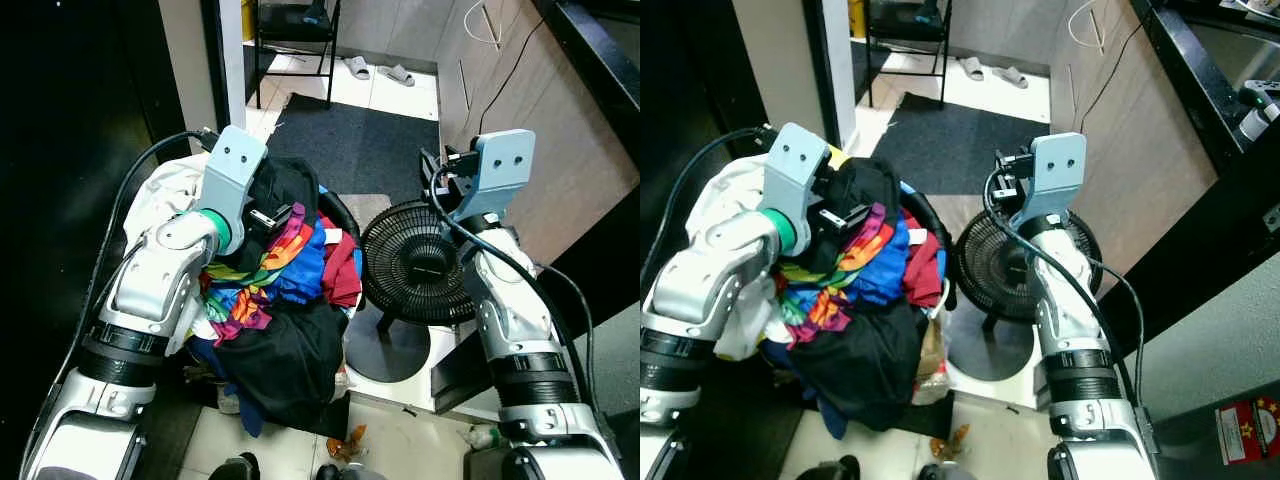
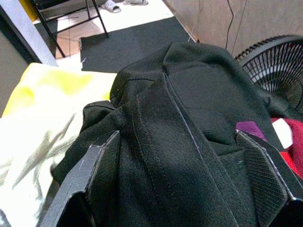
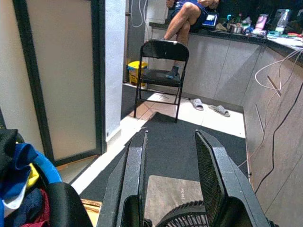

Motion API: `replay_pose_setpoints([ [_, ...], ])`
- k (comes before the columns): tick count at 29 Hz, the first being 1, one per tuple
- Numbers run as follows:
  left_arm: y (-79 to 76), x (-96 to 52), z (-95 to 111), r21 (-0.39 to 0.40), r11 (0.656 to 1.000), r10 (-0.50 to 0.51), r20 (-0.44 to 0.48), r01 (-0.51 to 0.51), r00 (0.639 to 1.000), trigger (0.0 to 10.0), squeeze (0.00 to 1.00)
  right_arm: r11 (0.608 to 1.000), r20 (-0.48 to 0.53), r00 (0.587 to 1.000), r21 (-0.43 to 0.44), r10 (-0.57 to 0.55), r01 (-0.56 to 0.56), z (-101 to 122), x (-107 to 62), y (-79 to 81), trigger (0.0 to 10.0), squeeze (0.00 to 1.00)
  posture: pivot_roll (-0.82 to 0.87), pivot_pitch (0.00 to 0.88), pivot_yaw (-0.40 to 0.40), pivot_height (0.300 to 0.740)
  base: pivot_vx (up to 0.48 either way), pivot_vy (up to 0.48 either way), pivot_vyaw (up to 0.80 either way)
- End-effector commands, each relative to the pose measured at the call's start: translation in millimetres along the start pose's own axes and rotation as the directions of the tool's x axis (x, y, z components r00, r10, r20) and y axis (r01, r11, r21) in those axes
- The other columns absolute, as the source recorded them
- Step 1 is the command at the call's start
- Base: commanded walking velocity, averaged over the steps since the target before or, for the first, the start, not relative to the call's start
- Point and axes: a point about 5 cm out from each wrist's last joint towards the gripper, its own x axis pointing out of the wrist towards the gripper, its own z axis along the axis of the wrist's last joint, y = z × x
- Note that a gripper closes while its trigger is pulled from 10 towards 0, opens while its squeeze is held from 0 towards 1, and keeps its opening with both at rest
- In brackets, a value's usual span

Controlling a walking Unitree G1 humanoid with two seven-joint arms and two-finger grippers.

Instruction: Clothes washing

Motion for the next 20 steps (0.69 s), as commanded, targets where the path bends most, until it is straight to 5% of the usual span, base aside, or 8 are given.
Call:
replay_pose_setpoints([
  [1,1.2,3.6,-10,0.008,1.000,0.010,-0.041,-0.010,0.999,10.0,0.00,1.000,-0.008,1.000,0.006,-0.024,0.024,-4,-4.2,-3.4,10.0,0.00,0.05,0.088,-0.020,0.740,0.000,0.000,0.00],
  [2,1.2,3.6,-10,0.008,1.000,0.010,-0.041,-0.010,0.999,10.0,0.00,1.000,-0.008,1.000,0.006,-0.024,0.024,-4,-4.2,-3.4,10.0,0.00,0.05,0.088,-0.020,0.740,0.000,0.000,0.00],
  [3,4.4,3.8,-13,0.007,1.000,0.026,-0.052,-0.025,0.998,8.2,0.00,1.000,-0.008,1.000,0.008,-0.022,0.022,-4,-4.2,-2.3,10.0,0.00,0.05,0.088,-0.020,0.740,0.000,0.000,0.00],
  [5,8.0,3.1,-16,0.009,0.999,0.041,-0.060,-0.040,0.997,8.2,0.00,1.000,-0.009,1.000,0.010,-0.019,0.020,-5,-4.3,-0.9,10.0,0.00,0.05,0.091,-0.021,0.740,0.000,0.000,0.00],
  [6,12.3,1.9,-18,0.009,0.998,0.059,-0.066,-0.058,0.996,3.1,0.00,1.000,-0.010,1.000,0.012,-0.017,0.017,-5,-4.5,0.1,10.0,0.00,0.05,0.091,-0.022,0.740,0.000,0.000,0.00],
  [8,12.3,1.9,-18,0.009,0.998,0.059,-0.066,-0.058,0.996,3.1,0.00,1.000,-0.010,1.000,0.012,-0.017,0.017,-5,-4.5,0.1,10.0,0.00,0.05,0.091,-0.022,0.740,0.000,0.000,0.00],
  [9,16.5,-0.1,-19,0.004,0.997,0.076,-0.065,-0.076,0.995,0.0,0.00,1.000,-0.011,1.000,0.014,-0.015,0.016,-6,-4.5,0.6,10.0,0.00,0.05,0.092,-0.023,0.740,0.000,0.000,0.00],
  [20,30.0,-16.6,-22,0.051,0.984,0.173,-0.032,-0.172,0.984,0.0,0.00,1.000,-0.012,1.000,0.021,-0.007,0.008,-6,-3.9,2.7,10.0,0.00,0.05,0.093,-0.030,0.740,0.000,0.000,0.00],
])
